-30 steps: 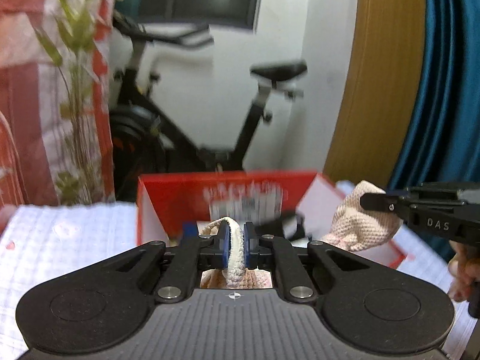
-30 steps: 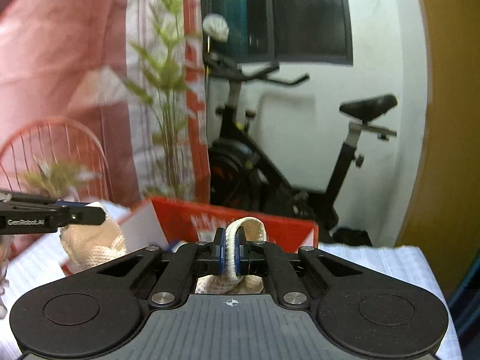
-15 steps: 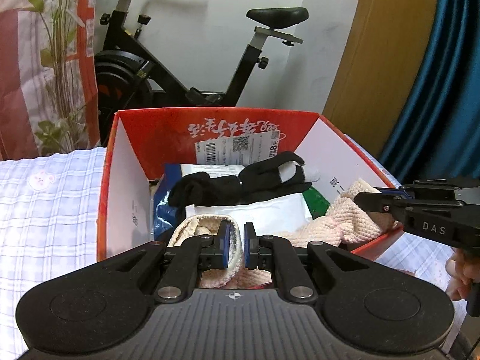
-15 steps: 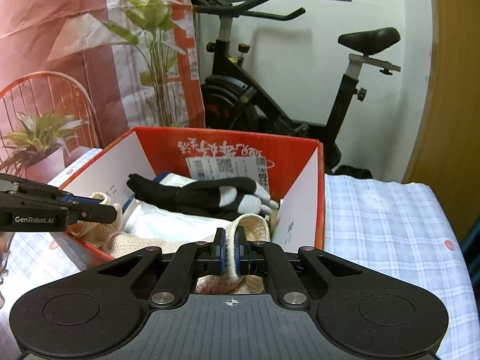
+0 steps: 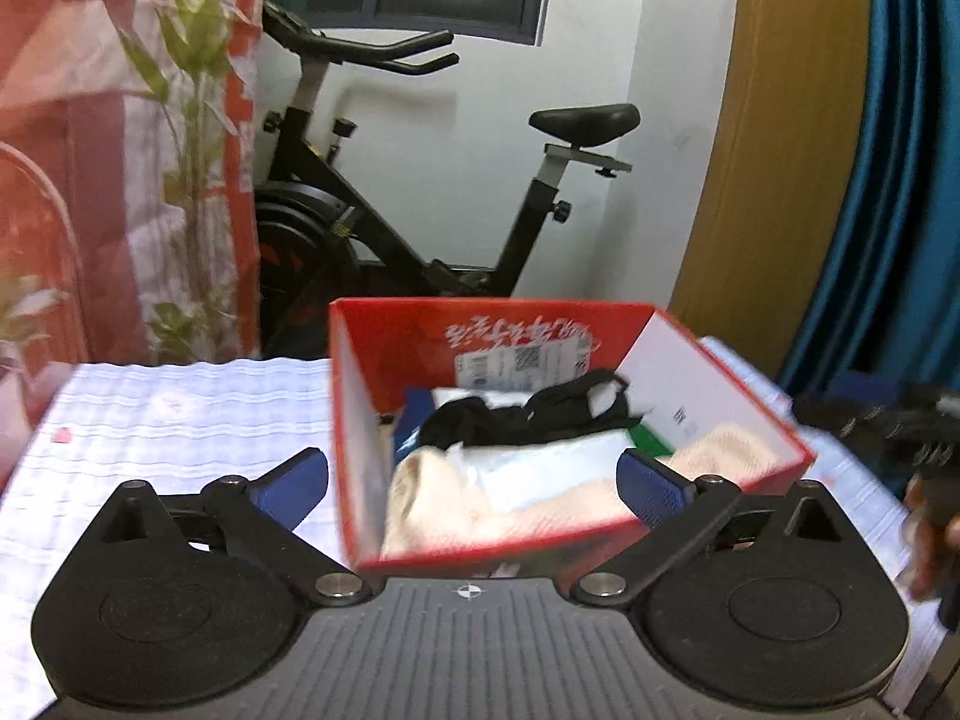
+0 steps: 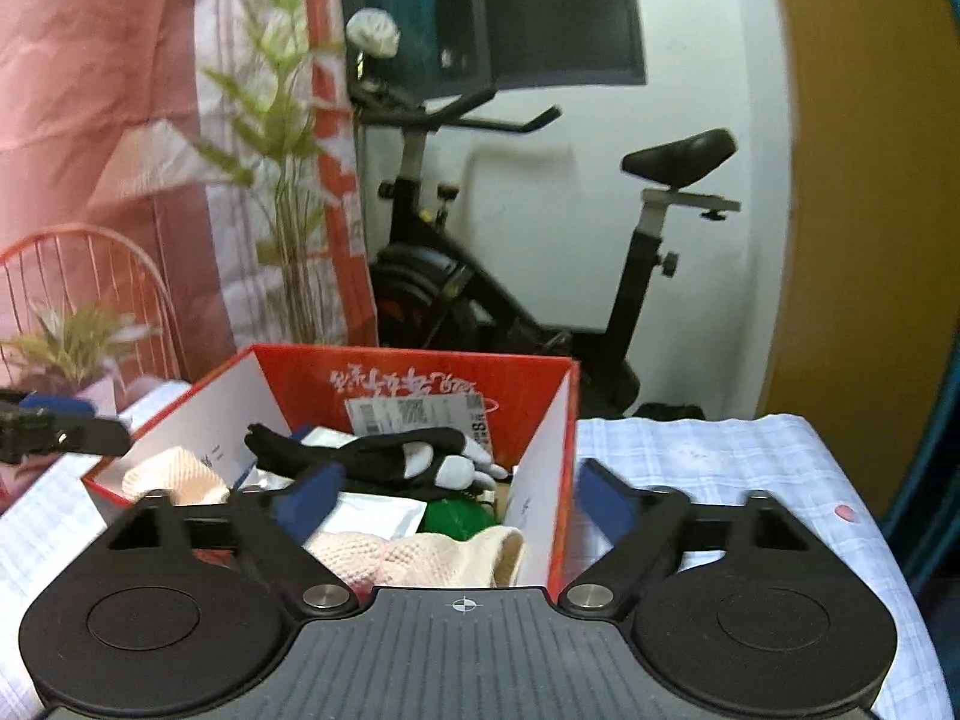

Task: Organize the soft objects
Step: 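Move the left tool down to the pink knitted cloth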

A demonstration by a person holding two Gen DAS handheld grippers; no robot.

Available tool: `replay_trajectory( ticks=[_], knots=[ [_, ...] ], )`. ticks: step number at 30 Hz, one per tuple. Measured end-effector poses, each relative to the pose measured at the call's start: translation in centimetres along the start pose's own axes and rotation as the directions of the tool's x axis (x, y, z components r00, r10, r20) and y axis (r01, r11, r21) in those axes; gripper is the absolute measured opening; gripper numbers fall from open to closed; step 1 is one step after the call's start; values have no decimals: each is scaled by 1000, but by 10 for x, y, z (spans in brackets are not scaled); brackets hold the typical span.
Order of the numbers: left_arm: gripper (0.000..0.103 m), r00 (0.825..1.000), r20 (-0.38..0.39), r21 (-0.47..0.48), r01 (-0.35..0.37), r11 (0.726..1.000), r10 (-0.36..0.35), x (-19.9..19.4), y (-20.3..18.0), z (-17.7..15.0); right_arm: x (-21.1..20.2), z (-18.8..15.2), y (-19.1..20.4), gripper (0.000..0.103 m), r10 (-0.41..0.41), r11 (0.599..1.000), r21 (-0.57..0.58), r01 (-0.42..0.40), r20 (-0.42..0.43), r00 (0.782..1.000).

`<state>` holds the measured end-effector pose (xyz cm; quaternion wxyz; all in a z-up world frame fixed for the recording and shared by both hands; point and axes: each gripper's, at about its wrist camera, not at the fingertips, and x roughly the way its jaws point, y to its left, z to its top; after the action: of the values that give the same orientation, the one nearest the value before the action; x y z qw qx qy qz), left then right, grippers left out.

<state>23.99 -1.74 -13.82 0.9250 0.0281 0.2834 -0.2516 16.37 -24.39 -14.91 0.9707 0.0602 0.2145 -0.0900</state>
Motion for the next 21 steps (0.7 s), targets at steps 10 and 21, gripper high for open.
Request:
replay_trajectory(
  ticks=[10,21],
  knots=[
    [103,994,-27,46,-103,994,105,-6,-11,-53,-27,-59,-26,103,-52,991,124,53,-16,999],
    [83,983,-185,-144,-23,989,-4,44,1,-77,9,-116,-27,83,-75,968,219,119,-202,977]
  ],
)
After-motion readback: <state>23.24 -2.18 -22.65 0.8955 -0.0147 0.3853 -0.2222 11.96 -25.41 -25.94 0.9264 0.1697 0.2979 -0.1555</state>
